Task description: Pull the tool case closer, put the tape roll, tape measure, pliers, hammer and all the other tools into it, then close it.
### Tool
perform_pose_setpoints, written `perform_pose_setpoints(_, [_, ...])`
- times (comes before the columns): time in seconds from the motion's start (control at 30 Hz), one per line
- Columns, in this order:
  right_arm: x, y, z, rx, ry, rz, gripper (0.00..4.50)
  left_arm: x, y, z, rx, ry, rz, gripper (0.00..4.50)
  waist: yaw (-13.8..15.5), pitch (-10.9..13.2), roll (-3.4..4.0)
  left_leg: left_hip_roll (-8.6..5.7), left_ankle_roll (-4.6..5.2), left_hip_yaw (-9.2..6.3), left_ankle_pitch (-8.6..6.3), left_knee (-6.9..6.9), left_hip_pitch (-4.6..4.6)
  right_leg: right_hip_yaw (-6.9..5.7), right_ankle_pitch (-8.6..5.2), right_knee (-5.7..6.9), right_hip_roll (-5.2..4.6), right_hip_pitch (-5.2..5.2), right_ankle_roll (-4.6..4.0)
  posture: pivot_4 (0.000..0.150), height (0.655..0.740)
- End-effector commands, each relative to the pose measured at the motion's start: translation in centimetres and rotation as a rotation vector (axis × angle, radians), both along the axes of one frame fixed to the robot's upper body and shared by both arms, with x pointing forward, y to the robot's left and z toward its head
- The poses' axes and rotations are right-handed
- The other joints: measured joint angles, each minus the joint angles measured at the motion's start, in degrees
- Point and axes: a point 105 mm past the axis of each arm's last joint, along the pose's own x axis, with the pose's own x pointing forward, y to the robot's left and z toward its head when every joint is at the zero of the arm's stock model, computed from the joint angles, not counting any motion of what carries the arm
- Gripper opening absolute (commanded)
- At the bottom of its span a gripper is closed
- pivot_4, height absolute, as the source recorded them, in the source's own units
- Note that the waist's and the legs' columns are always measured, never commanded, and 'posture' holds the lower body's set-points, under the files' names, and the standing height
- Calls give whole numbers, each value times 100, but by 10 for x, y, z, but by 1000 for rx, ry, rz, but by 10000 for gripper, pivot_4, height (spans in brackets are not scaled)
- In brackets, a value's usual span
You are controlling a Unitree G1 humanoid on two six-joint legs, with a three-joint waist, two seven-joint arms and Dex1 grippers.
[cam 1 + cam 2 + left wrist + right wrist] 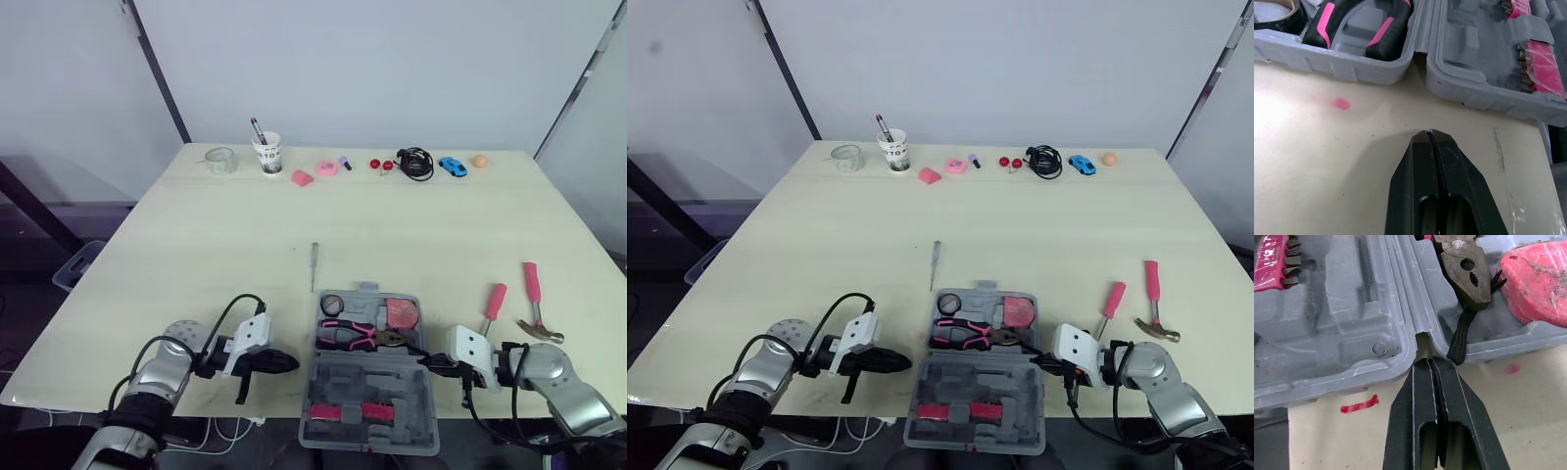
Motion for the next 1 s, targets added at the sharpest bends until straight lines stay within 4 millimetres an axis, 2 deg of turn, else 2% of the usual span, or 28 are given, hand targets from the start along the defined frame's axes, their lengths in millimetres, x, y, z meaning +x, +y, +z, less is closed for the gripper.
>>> perform_pose_setpoints(0.03, [3, 3, 5, 6, -31, 17, 0, -1, -3, -6, 24, 22, -10, 111, 9, 0, 0, 0, 0, 0, 0, 0, 0, 0, 0, 0, 0, 0, 0, 1500, 7400])
perform_pose_setpoints(0.63, [4, 3, 1, -4, -26, 15, 0, 8, -20, -11, 15, 17, -9, 111, 79, -1, 2, -2, 0, -4, 0, 6, 16, -1, 0, 0, 1, 22, 0, 1500, 7400])
perform_pose_setpoints(1.0, [5, 4, -1, -2, -22, 17, 0, 12, -52, -14, -47, 18, -27, 111, 76, -6, 6, -2, 0, -6, 0, 8, 18, -1, 0, 1, 3, 24, 0, 1500, 7400])
